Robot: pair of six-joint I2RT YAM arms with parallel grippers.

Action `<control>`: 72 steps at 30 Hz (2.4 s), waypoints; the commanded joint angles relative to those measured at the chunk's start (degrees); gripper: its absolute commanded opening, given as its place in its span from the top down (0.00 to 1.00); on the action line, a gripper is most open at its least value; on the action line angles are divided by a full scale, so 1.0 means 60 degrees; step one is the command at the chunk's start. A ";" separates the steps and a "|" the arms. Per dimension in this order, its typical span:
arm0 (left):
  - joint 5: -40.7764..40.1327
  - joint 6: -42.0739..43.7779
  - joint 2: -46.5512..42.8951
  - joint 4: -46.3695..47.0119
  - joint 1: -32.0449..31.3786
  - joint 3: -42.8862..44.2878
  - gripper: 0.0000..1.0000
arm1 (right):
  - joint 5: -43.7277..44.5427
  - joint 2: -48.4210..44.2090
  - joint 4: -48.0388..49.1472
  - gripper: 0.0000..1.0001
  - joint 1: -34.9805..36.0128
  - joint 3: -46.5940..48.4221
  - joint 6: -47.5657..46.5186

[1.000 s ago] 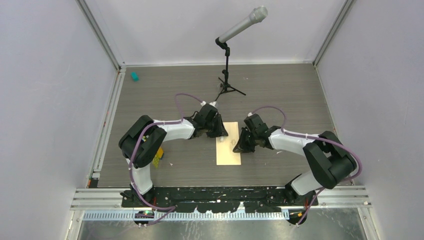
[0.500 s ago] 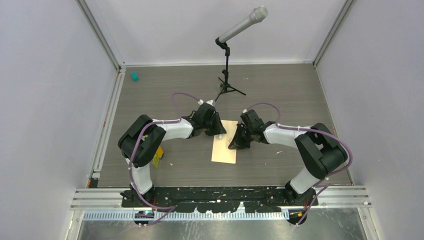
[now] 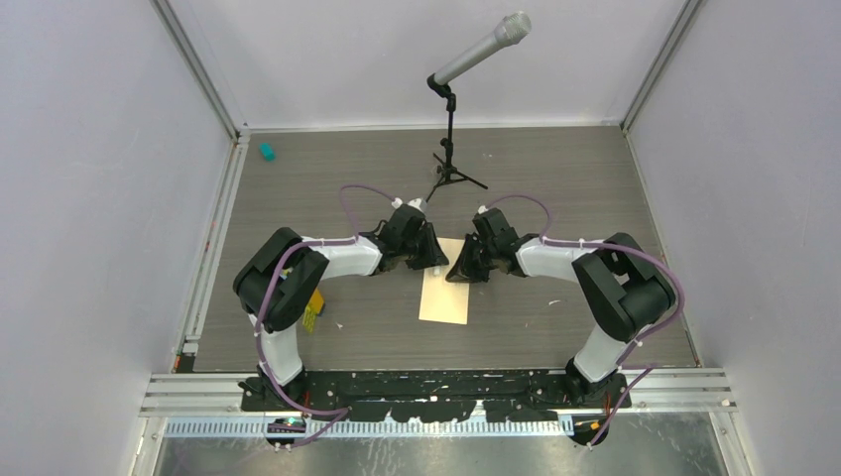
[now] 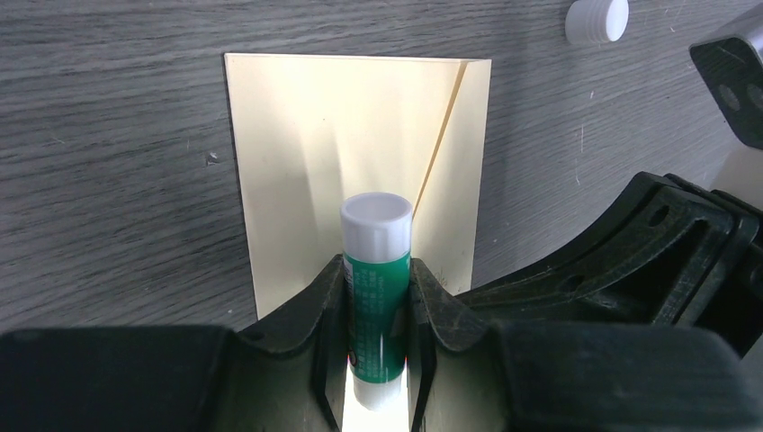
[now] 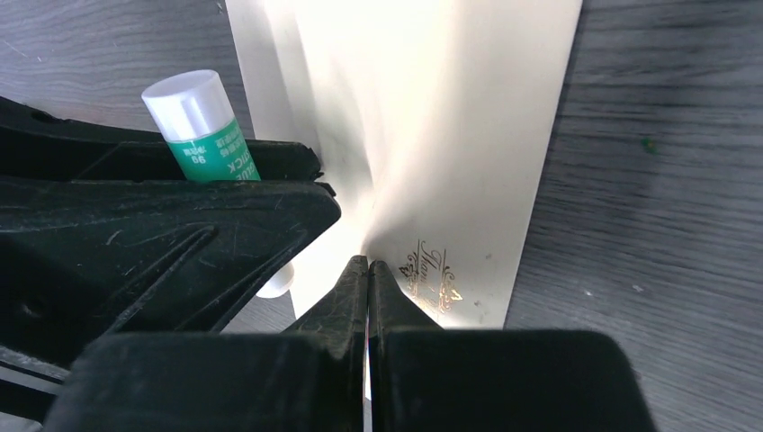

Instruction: Place the letter into the envelope and seal it

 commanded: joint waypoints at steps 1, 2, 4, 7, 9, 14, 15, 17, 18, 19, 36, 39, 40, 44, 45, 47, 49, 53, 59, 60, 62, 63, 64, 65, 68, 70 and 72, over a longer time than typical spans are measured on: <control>0.0022 0.0189 0.0150 -0.1044 0.0023 -0.0458 1.00 | 0.0883 0.0417 0.0067 0.99 -0.0096 0.0059 -0.0042; 0.0026 0.0189 0.0150 -0.1048 0.0024 -0.0458 1.00 | 0.0865 0.0474 0.0093 0.99 -0.0111 0.0074 -0.0020; 0.0055 0.0200 0.0150 -0.1044 0.0037 -0.0462 1.00 | 0.0824 0.0555 0.0169 0.99 -0.0113 0.0068 0.0032; 0.0072 0.0217 0.0122 -0.1044 0.0073 -0.0484 1.00 | 0.0787 0.0632 0.0263 0.99 -0.0099 0.0050 0.0062; 0.0101 0.0242 0.0121 -0.1044 0.0096 -0.0483 1.00 | 0.0835 0.0651 0.0263 0.99 -0.0102 0.0039 0.0083; 0.0211 0.0273 0.0146 -0.1044 0.0155 -0.0516 1.00 | 0.0879 0.0623 0.0241 0.99 -0.0449 -0.0045 0.0033; 0.0232 0.0299 0.0150 -0.1046 0.0156 -0.0516 1.00 | 0.0854 0.0602 0.0263 0.99 -0.0572 -0.0069 0.0033; 0.0267 0.0357 0.0164 -0.1045 0.0166 -0.0503 1.00 | 0.0758 0.0559 0.0285 0.99 -0.0829 -0.0075 0.0037; 0.0287 0.0386 0.0189 -0.1044 0.0168 -0.0491 1.00 | 0.0733 0.0529 0.0278 0.99 -0.0927 -0.0068 0.0033; 0.0324 0.0401 0.0206 -0.1051 0.0170 -0.0489 1.00 | 0.0721 0.0513 0.0271 0.99 -0.1022 -0.0048 0.0033; 0.0246 0.0171 0.0198 -0.0755 0.0178 -0.0598 1.00 | 0.0353 -0.0232 -0.0503 0.99 -0.0507 -0.0326 -0.0564; 0.0206 0.0071 0.0192 -0.0709 0.0167 -0.0655 1.00 | 0.0436 -0.0435 -0.0711 0.99 -0.0197 -0.0393 -0.0781; 0.0204 0.0039 0.0201 -0.0687 0.0170 -0.0662 1.00 | 0.0510 -0.0482 -0.0812 0.99 -0.0127 -0.0415 -0.0827; 0.0159 -0.0072 0.0184 -0.0596 0.0179 -0.0715 1.00 | 0.0688 -0.0797 -0.0996 0.99 -0.0018 -0.0636 -0.0835; 0.0162 -0.0085 0.0180 -0.0578 0.0172 -0.0721 1.00 | 0.0717 -0.0863 -0.1014 0.99 -0.0022 -0.0696 -0.0832; 0.0173 -0.0101 0.0168 -0.0516 0.0174 -0.0708 1.00 | 0.0747 -0.0961 -0.1089 0.99 -0.0016 -0.0728 -0.0853; 0.0190 -0.0093 0.0145 -0.0495 0.0167 -0.0657 1.00 | 0.0731 -0.1147 -0.1213 0.99 -0.0014 -0.0640 -0.0855; 0.0202 -0.0017 -0.0054 -0.0464 0.0184 -0.0508 1.00 | 0.0713 -0.1801 -0.1709 0.99 -0.0026 -0.0127 -0.0909; 0.0293 0.0373 -0.0462 -0.0481 0.0181 -0.0087 1.00 | 0.0827 -0.2831 -0.2709 0.97 -0.0055 0.0748 -0.1048; 0.0346 0.0497 -0.0553 -0.0455 0.0178 -0.0027 1.00 | 0.0874 -0.3008 -0.2905 0.95 -0.0061 0.0870 -0.1063; 0.0503 0.0739 -0.0820 -0.0157 0.0168 0.0010 1.00 | 0.0955 -0.3371 -0.3209 0.90 -0.0102 0.1080 -0.1066; 0.0540 0.0859 -0.0962 -0.0094 0.0183 0.0007 1.00 | 0.0981 -0.3565 -0.3356 0.86 -0.0109 0.1175 -0.1068; 0.0643 0.1071 -0.1130 0.0059 0.0185 -0.0008 1.00 | 0.1008 -0.3776 -0.3521 0.81 -0.0119 0.1290 -0.1070; 0.0819 0.1303 -0.1368 0.0302 0.0185 -0.0072 1.00 | 0.1063 -0.3984 -0.3721 0.75 -0.0137 0.1429 -0.1086; 0.1585 0.1844 -0.2087 0.1485 0.0178 -0.0665 1.00 | 0.1214 -0.4732 -0.4329 0.52 -0.0130 0.1888 -0.1137; 0.2158 0.2228 -0.2651 0.2346 0.0185 -0.1075 1.00 | 0.1257 -0.5089 -0.4775 0.44 -0.0130 0.2285 -0.1206; 0.2788 0.2758 -0.3159 0.2743 0.0185 -0.1317 1.00 | 0.1240 -0.5380 -0.5119 0.39 -0.0125 0.2679 -0.1234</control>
